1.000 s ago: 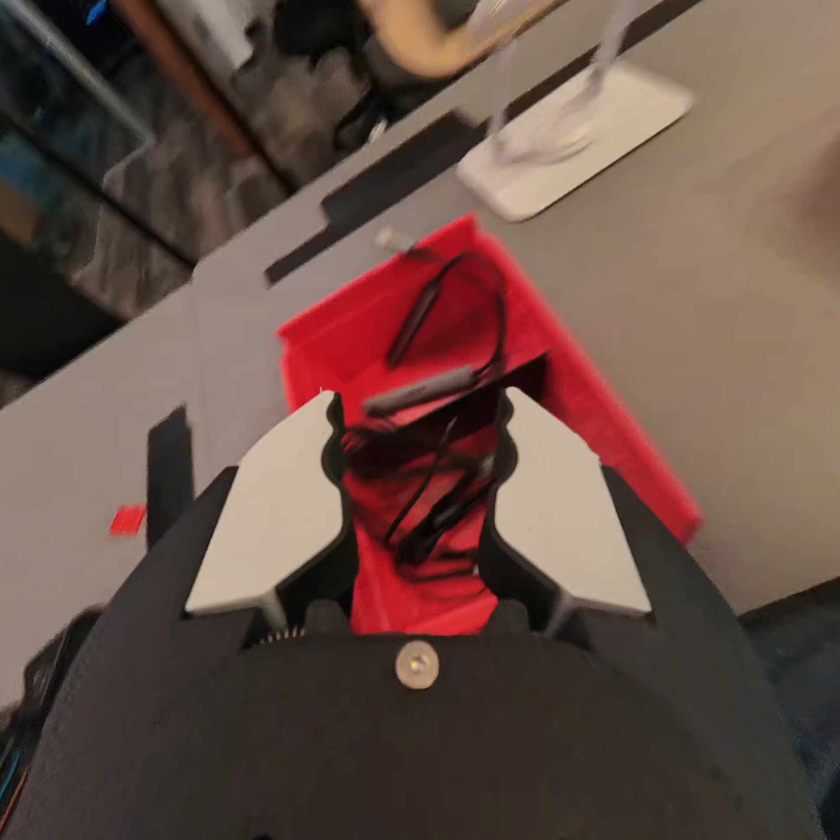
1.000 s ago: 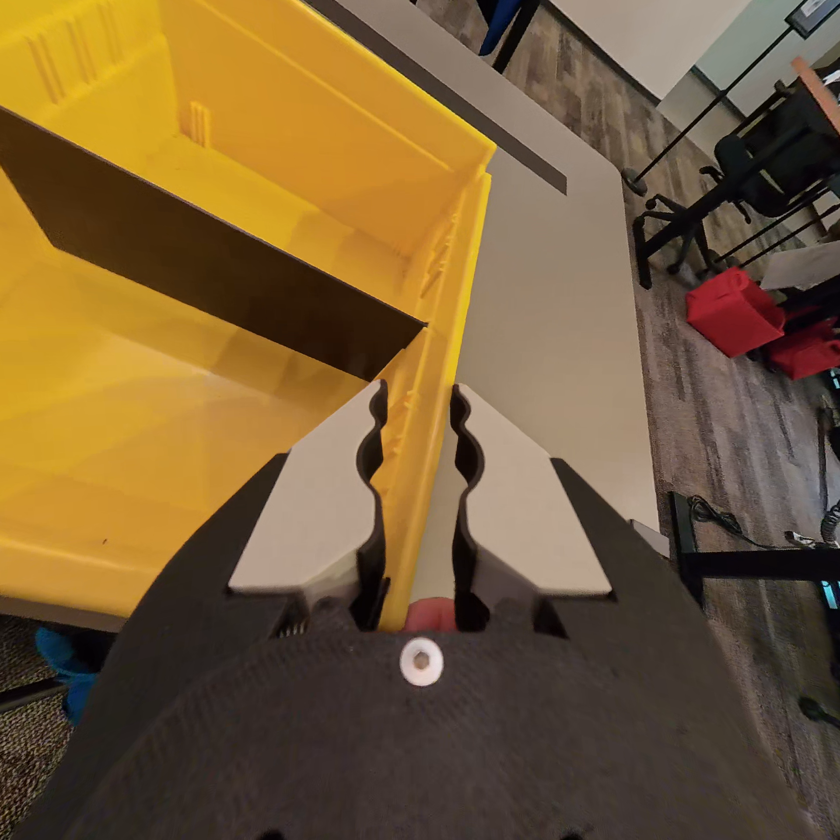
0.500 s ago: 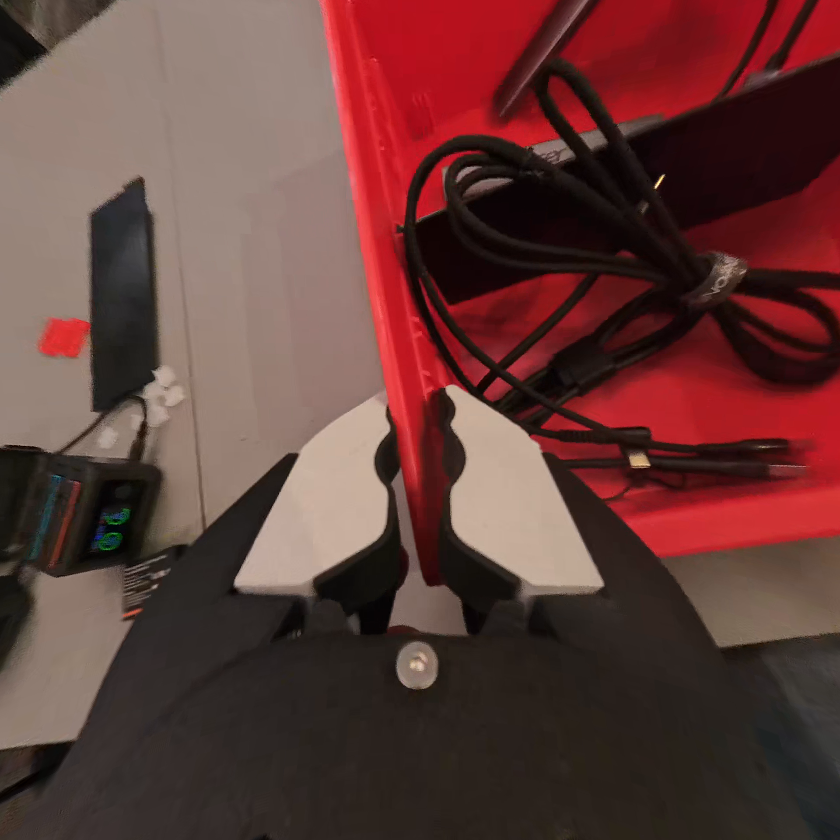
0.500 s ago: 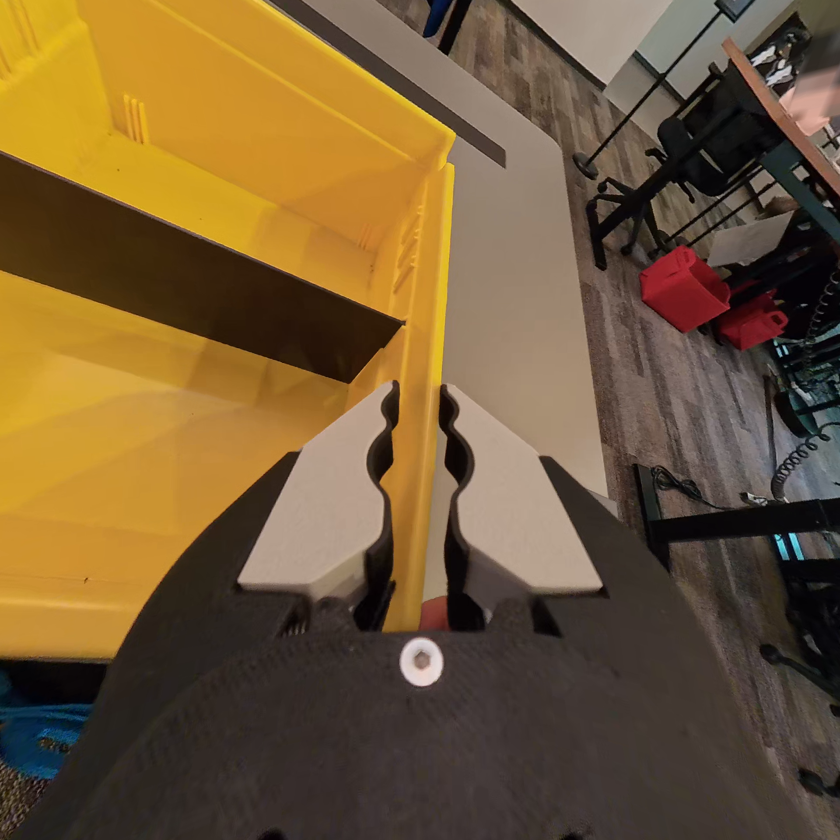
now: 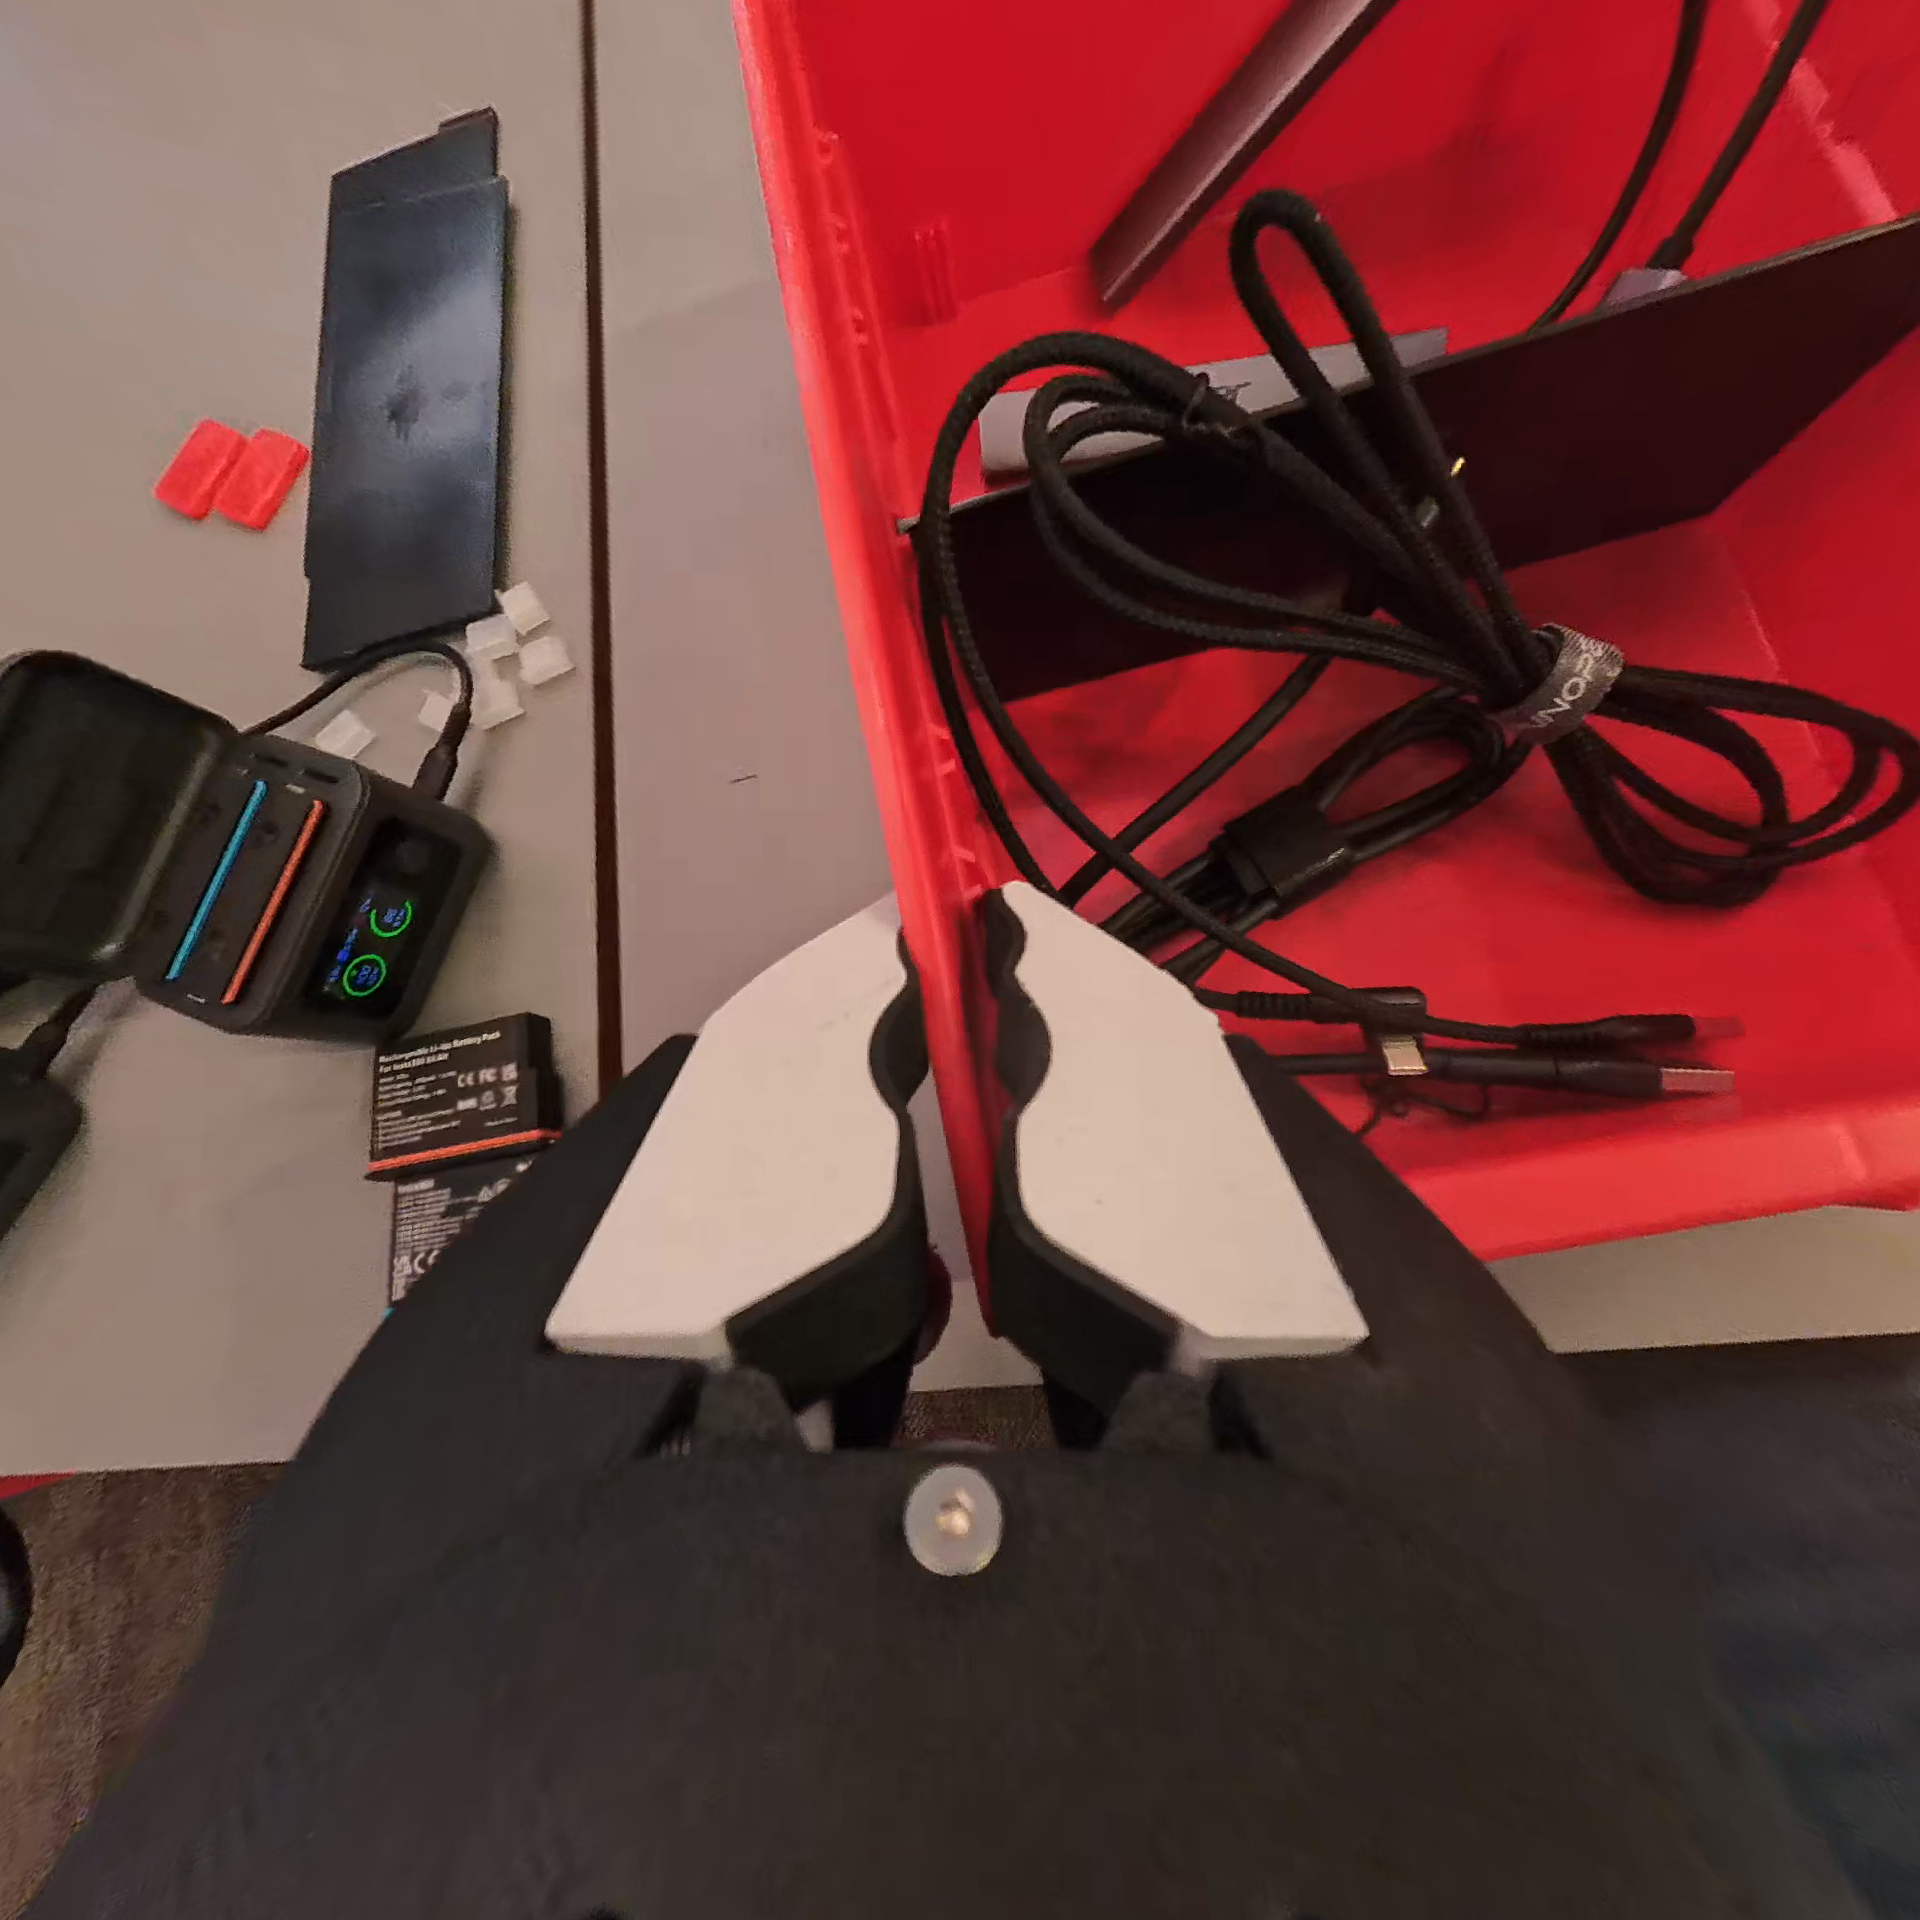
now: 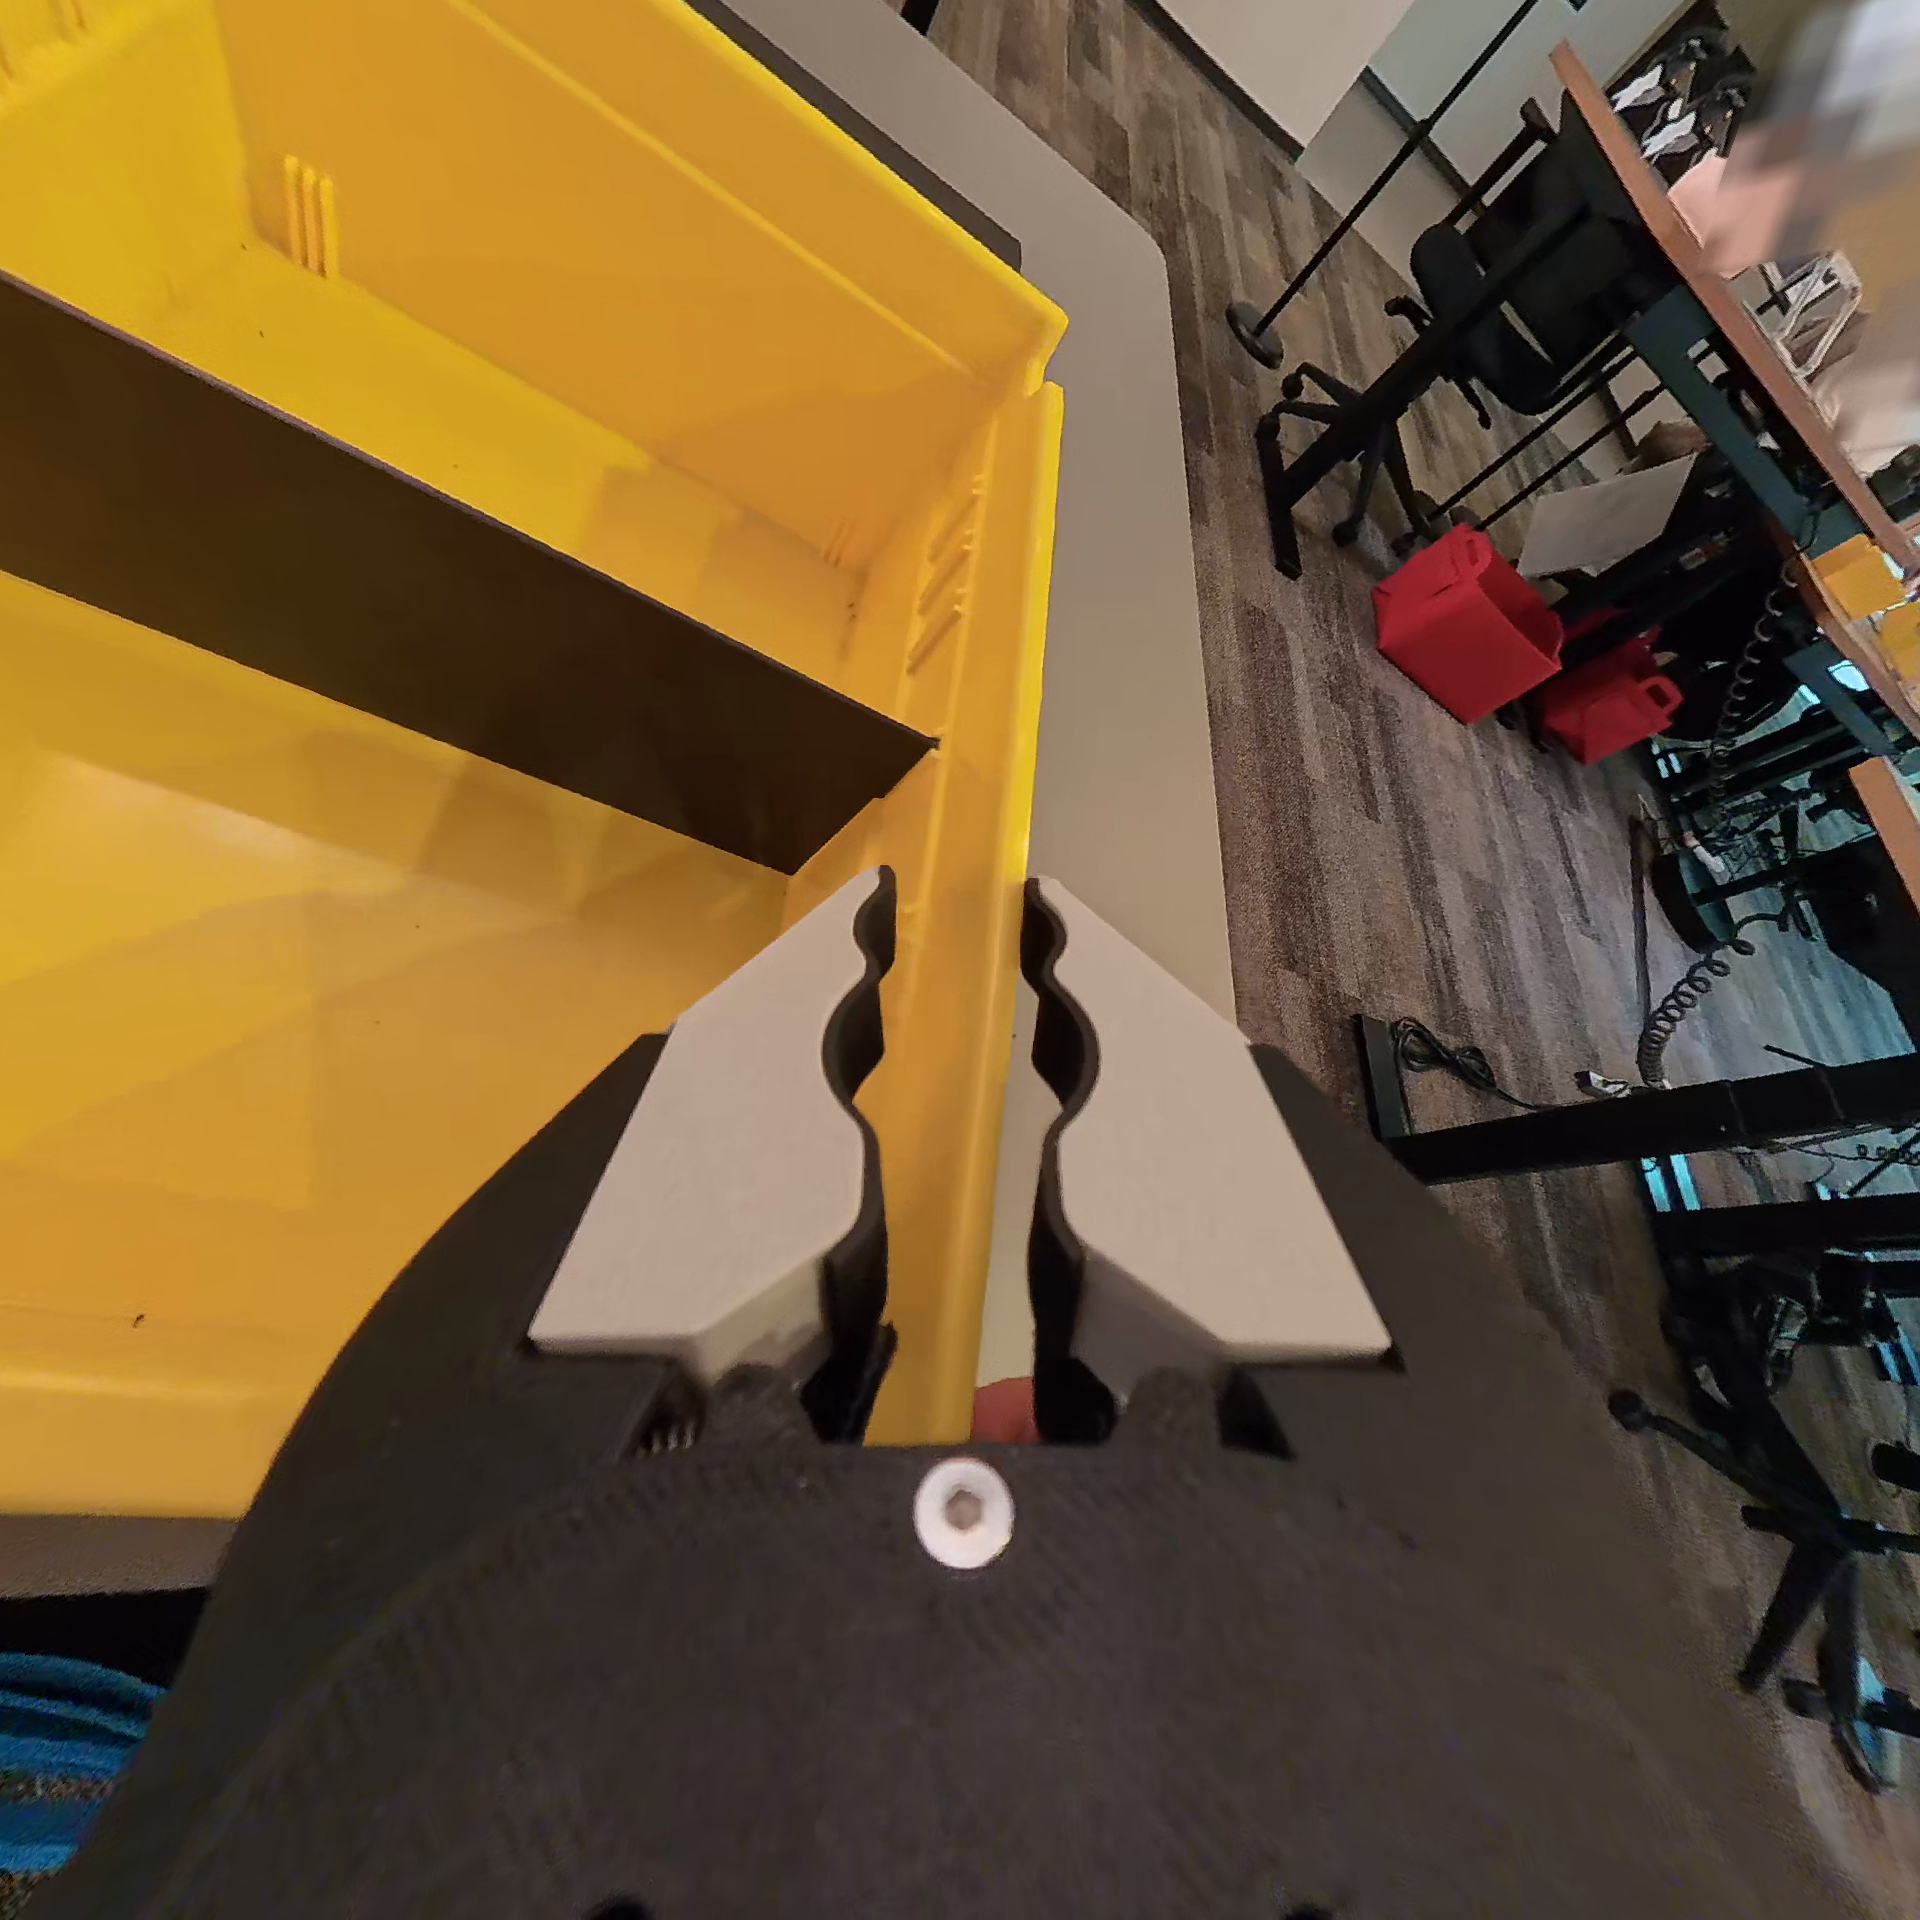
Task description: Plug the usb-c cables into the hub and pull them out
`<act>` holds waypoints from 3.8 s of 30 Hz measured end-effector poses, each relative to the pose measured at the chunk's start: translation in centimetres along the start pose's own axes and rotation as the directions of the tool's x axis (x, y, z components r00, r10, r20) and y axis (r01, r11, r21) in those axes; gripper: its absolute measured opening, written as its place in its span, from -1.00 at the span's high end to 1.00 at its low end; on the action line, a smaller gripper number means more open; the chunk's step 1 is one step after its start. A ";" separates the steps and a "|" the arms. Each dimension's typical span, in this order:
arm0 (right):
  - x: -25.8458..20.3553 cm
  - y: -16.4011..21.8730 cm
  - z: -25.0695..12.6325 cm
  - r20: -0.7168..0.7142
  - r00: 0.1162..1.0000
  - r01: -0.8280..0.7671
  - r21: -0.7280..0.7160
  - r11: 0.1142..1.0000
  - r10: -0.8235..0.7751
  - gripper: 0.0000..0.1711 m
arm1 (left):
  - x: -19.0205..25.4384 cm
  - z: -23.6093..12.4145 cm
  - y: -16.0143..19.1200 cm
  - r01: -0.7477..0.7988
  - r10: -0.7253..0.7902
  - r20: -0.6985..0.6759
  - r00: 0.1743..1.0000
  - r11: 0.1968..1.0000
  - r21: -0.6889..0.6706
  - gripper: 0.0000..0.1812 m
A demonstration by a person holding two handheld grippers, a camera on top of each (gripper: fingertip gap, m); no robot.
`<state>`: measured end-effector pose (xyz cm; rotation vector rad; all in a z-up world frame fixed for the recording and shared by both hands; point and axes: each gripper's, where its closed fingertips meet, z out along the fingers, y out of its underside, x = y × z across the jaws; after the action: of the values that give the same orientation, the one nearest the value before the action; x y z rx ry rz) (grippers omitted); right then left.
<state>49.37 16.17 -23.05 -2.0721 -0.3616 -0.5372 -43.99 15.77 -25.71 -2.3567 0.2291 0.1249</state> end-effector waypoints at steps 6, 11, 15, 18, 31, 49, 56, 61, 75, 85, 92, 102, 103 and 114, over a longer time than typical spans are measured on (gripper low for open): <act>1.1 -0.2 -1.1 -0.079 0.997 0.027 -0.012 1.000 -0.028 0.45 | -1.4 0.3 -0.5 -0.048 0.049 -0.010 0.999 0.998 0.042 0.89; 2.8 -3.8 -5.2 -0.200 0.979 0.066 0.095 0.993 -0.046 0.43 | -2.5 -1.3 -1.9 -0.053 0.051 0.020 0.999 0.994 0.094 0.44; 0.8 -9.4 -9.0 -0.177 0.984 0.072 0.274 0.959 -0.023 0.55 | -2.3 -4.7 -6.9 -0.151 0.127 0.113 0.985 0.960 0.238 0.45; -3.5 -14.0 -11.0 -0.123 0.989 0.121 0.377 0.918 -0.079 0.58 | 1.3 -4.9 -10.8 -0.341 0.314 0.144 0.938 0.908 0.244 0.50; -22.8 -21.2 -12.9 0.280 0.927 0.064 0.535 0.843 -0.248 0.67 | 10.2 10.2 -15.8 -0.752 0.758 -0.028 0.652 0.641 -0.152 0.58; -23.8 -20.3 -11.2 0.358 0.908 0.007 0.503 0.864 -0.216 0.72 | 8.0 8.1 -18.4 -0.729 0.723 0.195 0.663 0.682 -0.054 1.00; -24.7 -20.5 -11.3 0.376 0.898 0.005 0.510 0.860 -0.228 0.72 | 6.3 1.0 -23.0 -0.694 0.639 0.318 0.701 0.714 0.094 1.00; -25.1 -20.6 -11.6 0.387 0.893 -0.004 0.519 0.855 -0.231 0.73 | 8.4 3.4 -20.7 -0.754 0.737 0.187 0.650 0.657 0.030 0.96; -25.4 -19.0 -10.7 0.421 0.884 -0.033 0.491 0.871 -0.203 0.73 | 7.3 12.0 -20.2 -0.768 0.757 0.229 0.612 0.638 -0.057 0.94; -25.5 -19.2 -10.7 0.435 0.879 -0.053 0.498 0.866 -0.197 0.74 | 4.7 5.3 -22.8 -0.682 0.627 0.312 0.713 0.724 0.104 0.96; -26.0 -19.7 -11.5 0.448 0.870 -0.059 0.509 0.859 -0.206 0.74 | 7.6 -3.5 -27.8 -0.700 0.598 0.378 0.707 0.669 0.250 0.96; -27.8 -18.5 -11.5 0.498 0.843 -0.078 0.491 0.868 -0.206 0.73 | 25.1 -5.0 -29.7 -0.796 0.796 0.213 0.566 0.462 0.390 0.96; -27.9 -18.4 -11.5 0.502 0.840 -0.080 0.488 0.869 -0.204 0.73 | 26.8 -4.3 -29.3 -0.801 0.811 0.194 0.553 0.452 0.392 0.96; -29.5 -16.5 -10.7 0.554 0.810 -0.097 0.450 0.888 -0.192 0.72 | 39.1 3.4 -20.6 -0.815 0.872 -0.020 0.490 0.466 0.346 0.96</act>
<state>14.05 14.30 -21.08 -1.7118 -0.8243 0.1879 -1.66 27.56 -20.19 -1.7247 1.4432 0.3137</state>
